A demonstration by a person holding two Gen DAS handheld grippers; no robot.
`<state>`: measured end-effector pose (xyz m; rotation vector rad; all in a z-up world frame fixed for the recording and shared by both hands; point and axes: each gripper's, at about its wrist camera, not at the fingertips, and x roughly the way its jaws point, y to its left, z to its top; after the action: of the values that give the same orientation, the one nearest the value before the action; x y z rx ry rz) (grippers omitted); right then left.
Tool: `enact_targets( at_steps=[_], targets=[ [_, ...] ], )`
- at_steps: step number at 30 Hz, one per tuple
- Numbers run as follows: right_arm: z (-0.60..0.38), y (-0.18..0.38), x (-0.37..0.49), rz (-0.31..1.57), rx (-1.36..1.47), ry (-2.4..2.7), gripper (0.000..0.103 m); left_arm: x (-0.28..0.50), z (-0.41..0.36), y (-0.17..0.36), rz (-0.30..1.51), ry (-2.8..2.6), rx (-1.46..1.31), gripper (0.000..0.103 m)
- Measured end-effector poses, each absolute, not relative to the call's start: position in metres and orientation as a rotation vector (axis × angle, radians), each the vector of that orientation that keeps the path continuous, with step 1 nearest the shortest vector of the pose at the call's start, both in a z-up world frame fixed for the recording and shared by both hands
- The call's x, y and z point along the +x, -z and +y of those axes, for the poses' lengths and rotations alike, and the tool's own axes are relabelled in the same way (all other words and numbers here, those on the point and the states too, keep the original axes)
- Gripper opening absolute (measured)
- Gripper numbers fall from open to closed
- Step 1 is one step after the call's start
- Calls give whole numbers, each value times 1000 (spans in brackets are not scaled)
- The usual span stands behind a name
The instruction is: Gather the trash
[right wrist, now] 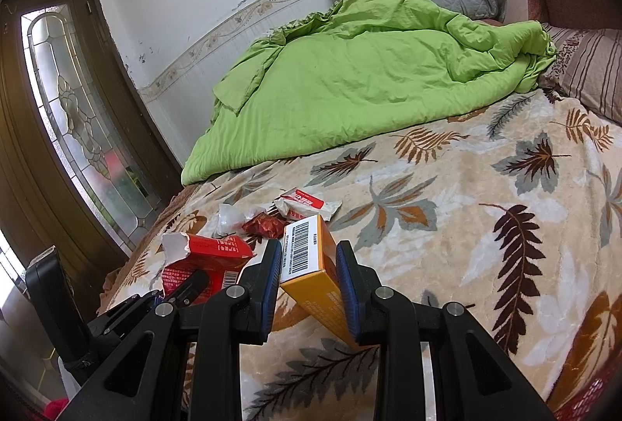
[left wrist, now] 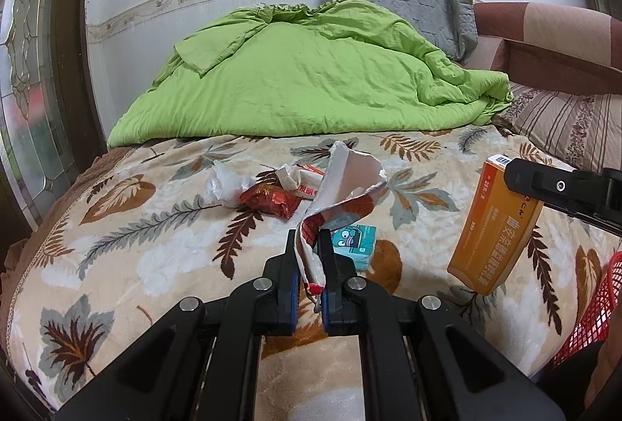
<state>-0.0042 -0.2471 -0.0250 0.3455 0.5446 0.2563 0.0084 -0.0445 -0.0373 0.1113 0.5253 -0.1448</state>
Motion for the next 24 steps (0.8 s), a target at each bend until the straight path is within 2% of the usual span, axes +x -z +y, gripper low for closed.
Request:
enact_targets(
  at_steps=[24],
  targets=[
    [-250, 22, -5, 540, 364, -249, 31, 8, -48, 37, 524, 150, 115, 8]
  ],
)
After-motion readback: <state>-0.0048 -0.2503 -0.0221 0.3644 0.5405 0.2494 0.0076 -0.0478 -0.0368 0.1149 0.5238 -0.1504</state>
